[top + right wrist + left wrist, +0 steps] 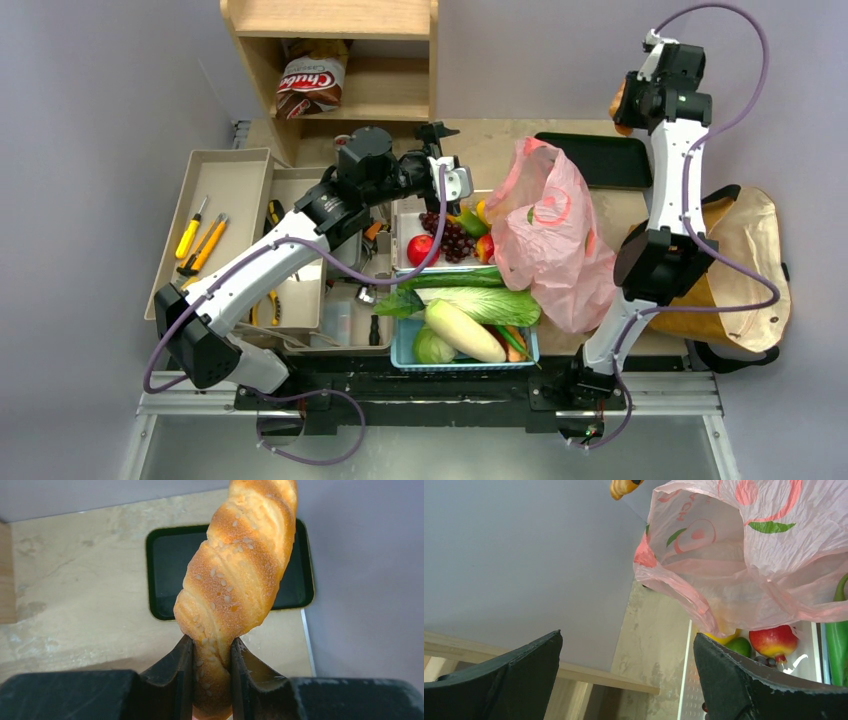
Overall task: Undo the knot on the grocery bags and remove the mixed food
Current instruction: Place the fake bread on the plate.
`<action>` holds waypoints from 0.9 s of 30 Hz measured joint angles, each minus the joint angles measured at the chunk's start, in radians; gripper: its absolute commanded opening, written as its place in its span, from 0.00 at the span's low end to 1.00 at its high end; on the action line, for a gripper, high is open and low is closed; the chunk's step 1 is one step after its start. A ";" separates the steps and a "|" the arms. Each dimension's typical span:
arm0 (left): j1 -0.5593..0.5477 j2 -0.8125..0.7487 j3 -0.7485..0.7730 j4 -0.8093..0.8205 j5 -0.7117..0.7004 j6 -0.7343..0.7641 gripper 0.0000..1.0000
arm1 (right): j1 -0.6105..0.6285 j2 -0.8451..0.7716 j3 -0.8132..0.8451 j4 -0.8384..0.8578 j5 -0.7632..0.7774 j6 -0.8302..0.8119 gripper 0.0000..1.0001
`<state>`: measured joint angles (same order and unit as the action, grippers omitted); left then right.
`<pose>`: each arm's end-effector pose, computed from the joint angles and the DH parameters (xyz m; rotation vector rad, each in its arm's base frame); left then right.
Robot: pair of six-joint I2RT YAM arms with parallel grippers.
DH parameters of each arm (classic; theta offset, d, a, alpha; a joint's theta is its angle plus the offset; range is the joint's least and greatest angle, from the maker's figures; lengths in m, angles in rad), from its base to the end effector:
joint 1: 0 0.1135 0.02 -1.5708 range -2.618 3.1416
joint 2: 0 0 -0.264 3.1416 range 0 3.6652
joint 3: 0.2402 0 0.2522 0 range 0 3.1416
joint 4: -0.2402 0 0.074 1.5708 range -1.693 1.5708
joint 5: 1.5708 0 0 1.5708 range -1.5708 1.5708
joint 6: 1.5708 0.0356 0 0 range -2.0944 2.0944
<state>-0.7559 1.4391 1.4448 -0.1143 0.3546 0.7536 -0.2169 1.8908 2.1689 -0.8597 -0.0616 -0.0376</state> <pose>0.2365 -0.2400 0.4250 1.3316 1.0265 -0.2992 0.4044 -0.0869 0.4289 0.1571 2.1465 -0.0815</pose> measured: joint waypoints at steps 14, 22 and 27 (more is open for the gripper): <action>0.040 0.002 -0.011 -0.009 0.032 -0.021 1.00 | 0.185 0.068 -0.113 -0.038 0.488 0.388 0.00; 0.062 0.006 0.000 -0.039 0.047 -0.021 1.00 | 0.181 0.238 -0.020 -0.103 0.552 0.629 0.00; 0.074 0.017 0.021 -0.047 0.058 -0.020 1.00 | 0.167 0.320 0.027 -0.135 0.597 0.745 0.00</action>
<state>-0.6815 1.4563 1.4654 -0.1608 0.4126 0.7334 -0.0502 2.2105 2.1960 -0.9951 0.5354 0.7078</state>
